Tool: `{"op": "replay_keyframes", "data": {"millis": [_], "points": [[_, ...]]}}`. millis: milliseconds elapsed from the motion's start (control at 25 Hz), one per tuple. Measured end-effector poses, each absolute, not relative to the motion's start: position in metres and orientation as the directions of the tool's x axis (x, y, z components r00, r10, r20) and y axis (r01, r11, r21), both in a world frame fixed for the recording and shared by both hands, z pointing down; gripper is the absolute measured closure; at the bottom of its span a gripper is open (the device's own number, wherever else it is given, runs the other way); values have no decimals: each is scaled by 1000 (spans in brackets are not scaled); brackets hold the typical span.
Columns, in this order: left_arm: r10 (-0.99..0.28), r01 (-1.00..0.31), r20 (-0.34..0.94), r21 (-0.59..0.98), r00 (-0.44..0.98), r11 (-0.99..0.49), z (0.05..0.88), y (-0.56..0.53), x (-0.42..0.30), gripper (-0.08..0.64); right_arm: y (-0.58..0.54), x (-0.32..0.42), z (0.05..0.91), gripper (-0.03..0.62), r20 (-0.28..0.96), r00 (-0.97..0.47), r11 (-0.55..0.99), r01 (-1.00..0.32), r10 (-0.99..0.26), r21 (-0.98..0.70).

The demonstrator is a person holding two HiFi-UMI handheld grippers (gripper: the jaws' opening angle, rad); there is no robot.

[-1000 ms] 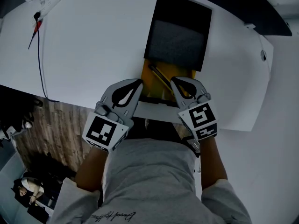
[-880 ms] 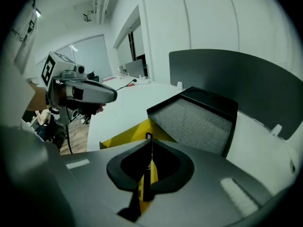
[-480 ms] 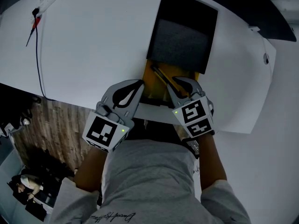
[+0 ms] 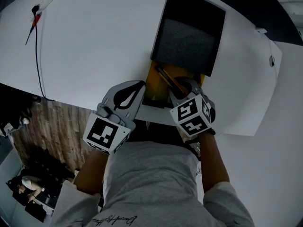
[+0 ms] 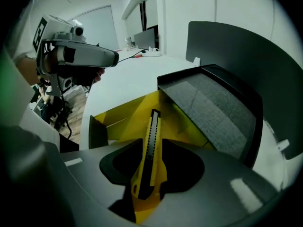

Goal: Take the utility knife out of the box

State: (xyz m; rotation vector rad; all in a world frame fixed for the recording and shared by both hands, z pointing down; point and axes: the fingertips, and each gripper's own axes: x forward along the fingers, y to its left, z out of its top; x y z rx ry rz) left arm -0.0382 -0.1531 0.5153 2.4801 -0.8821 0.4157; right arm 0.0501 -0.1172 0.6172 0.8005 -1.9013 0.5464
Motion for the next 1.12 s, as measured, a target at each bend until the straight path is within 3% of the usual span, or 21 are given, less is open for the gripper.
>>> {"op": "replay_keyframes", "data": {"millis": [1120], "points": [[-519, -666, 429, 359, 740, -653, 526, -154, -46, 558, -112, 48, 638, 460, 949, -227, 716, -698, -221, 0]]}}
